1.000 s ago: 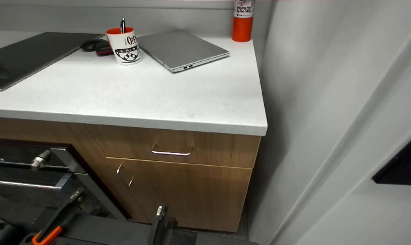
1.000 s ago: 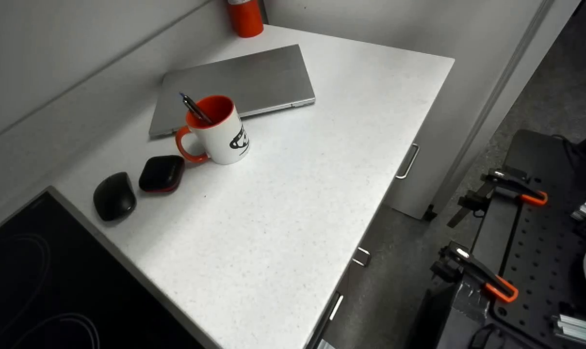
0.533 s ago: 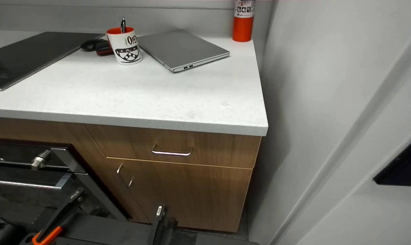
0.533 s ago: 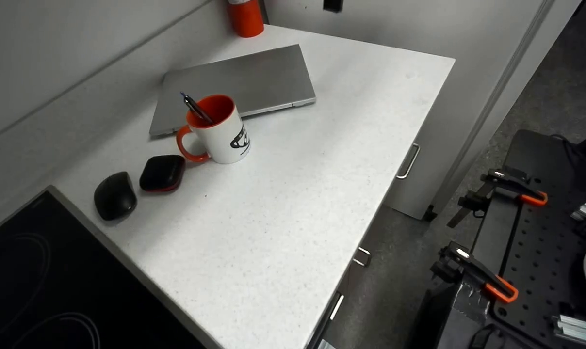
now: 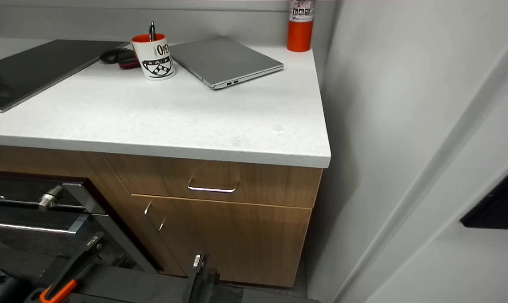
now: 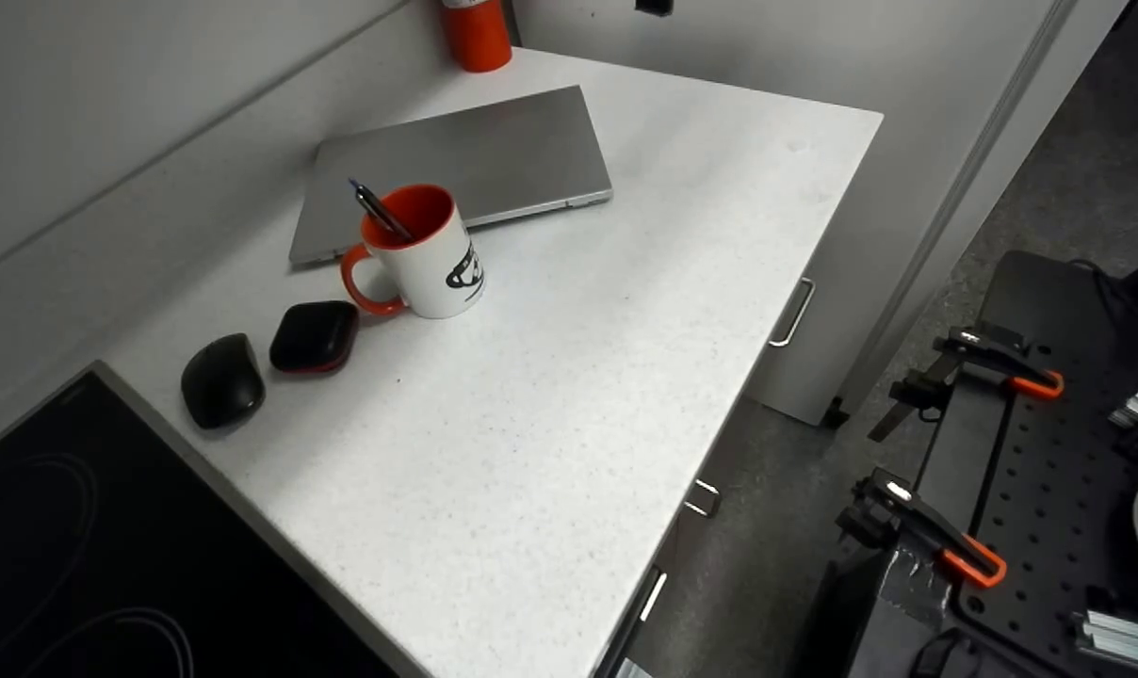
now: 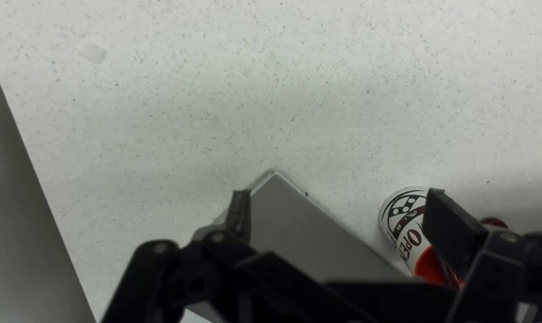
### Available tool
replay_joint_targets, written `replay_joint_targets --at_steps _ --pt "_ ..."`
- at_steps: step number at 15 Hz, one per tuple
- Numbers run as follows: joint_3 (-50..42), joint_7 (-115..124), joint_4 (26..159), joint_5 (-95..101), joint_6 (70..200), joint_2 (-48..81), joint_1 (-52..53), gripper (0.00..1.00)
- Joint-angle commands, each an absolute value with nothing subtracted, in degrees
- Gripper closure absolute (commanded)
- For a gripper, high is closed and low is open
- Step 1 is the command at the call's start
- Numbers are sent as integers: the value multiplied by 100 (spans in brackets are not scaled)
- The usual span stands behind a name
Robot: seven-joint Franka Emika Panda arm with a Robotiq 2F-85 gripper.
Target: Remove the black pen from the white and red mug
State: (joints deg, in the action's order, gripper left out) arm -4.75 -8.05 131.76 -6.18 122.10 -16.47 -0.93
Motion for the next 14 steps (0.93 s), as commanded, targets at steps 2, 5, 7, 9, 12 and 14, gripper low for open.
replay_joint_targets --at_steps 2,5,7,9,12,14 --pt "-368 -856 13033 -821 12880 -1162 41 0" --pt "-178 -880 12881 -1241 13739 -672 297 0" --pt "-5 -882 12714 -1503 14109 -302 449 0" --pt "208 -826 12502 -1602 14620 81 560 0" --pt "486 -739 12067 -1621 15301 724 644 0" --pt "649 -746 11758 -1705 15392 1072 629 0"
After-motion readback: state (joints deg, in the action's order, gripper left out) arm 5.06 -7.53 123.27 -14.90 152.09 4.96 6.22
